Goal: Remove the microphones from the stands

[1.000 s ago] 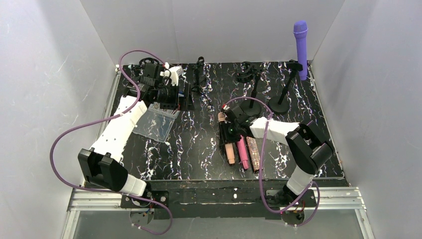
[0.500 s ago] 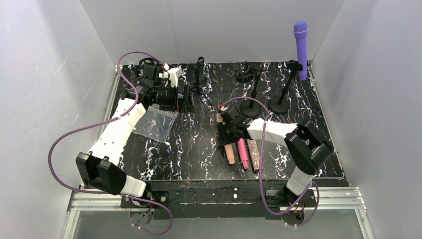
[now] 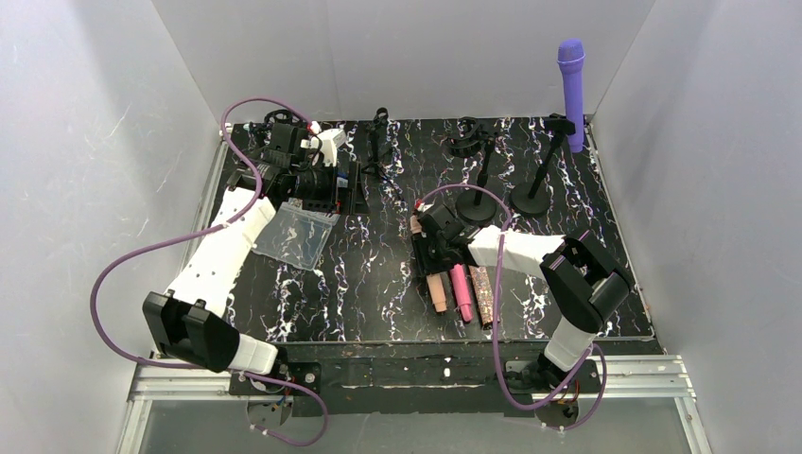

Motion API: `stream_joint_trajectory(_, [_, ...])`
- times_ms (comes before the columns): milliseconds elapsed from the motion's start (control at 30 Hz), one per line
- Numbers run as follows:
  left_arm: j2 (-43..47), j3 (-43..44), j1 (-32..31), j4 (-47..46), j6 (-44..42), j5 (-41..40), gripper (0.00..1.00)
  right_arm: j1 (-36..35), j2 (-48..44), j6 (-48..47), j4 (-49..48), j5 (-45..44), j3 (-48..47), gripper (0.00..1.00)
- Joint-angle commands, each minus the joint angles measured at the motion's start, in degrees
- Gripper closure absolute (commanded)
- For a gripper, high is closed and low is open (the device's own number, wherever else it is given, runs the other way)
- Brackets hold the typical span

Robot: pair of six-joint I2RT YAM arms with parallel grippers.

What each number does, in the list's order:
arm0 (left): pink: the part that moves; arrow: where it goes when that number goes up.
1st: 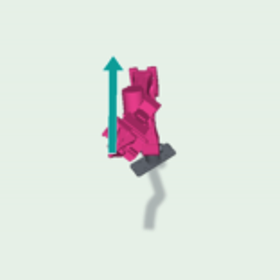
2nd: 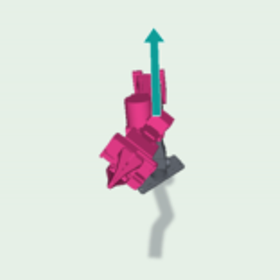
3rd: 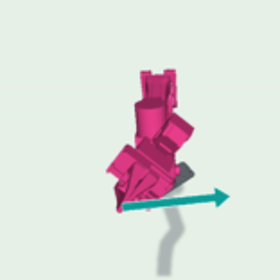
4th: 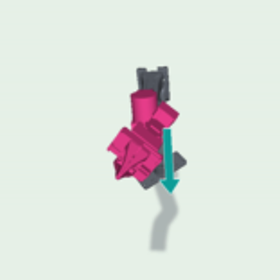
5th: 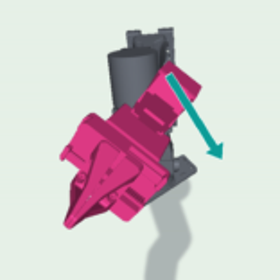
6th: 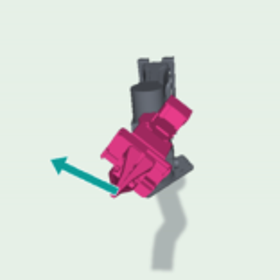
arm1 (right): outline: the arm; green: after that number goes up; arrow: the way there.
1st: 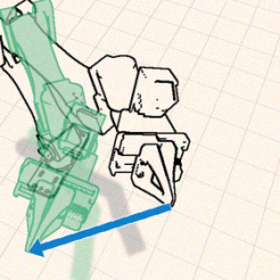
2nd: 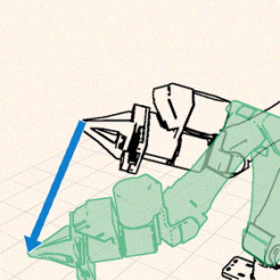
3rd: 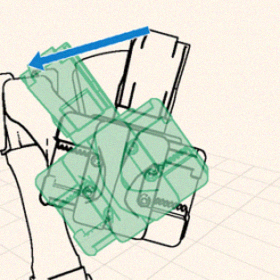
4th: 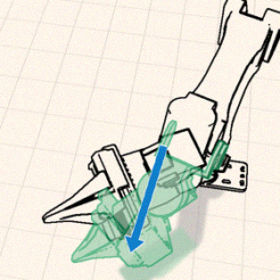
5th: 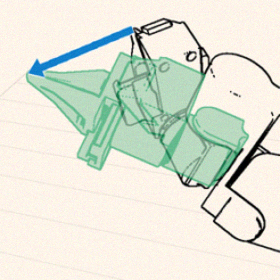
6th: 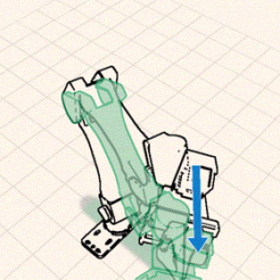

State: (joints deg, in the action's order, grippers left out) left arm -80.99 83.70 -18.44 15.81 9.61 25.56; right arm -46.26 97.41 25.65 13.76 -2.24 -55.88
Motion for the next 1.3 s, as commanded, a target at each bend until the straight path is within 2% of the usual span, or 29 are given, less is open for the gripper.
stream_joint_trajectory(0, [2.5,0.1,0.1,4.1,-0.7,1.9,0.02,0.0,1.0,-1.1,2.1,-3.4,1.5,0.64])
stream_joint_trajectory(300, [2.7,0.1,0.1,4.6,-1.1,1.7,0.02,0.0,0.1,-1.3,1.8,-4.1,1.7,0.6])
stream_joint_trajectory(467, [2.9,0.1,0.1,4.8,-1.4,1.6,0.02,0.0,-0.1,-1.4,1.7,-4.2,1.6,0.51])
stream_joint_trajectory(667, [3.0,0.0,0.1,4.9,-1.5,1.5,0.02,0.0,-0.3,-1.3,1.5,-4.1,1.7,0.47])
stream_joint_trajectory(700, [3.0,-0.1,0.2,4.9,-1.6,1.5,0.02,0.0,-0.2,-1.4,1.5,-4.0,1.7,0.49])
stream_joint_trajectory(767, [3.0,-0.1,0.1,4.9,-1.6,1.5,0.02,-0.1,-0.2,-1.4,1.4,-4.1,1.7,0.61])
stream_joint_trajectory(867, [2.9,0.0,0.1,5.0,-1.6,1.6,0.02,0.0,-0.3,-1.3,1.5,-4.0,1.6,0.69])
stream_joint_trajectory(1000, [2.8,0.0,0.1,5.1,-1.5,1.6,0.02,0.0,-0.7,-0.7,2.1,-3.7,1.5,0.87])
stream_joint_trajectory(1267, [2.5,0.7,0.1,5.8,-1.7,1.4,0.02,-0.1,-3.5,0.2,3.2,-4.5,2.1,0.92])
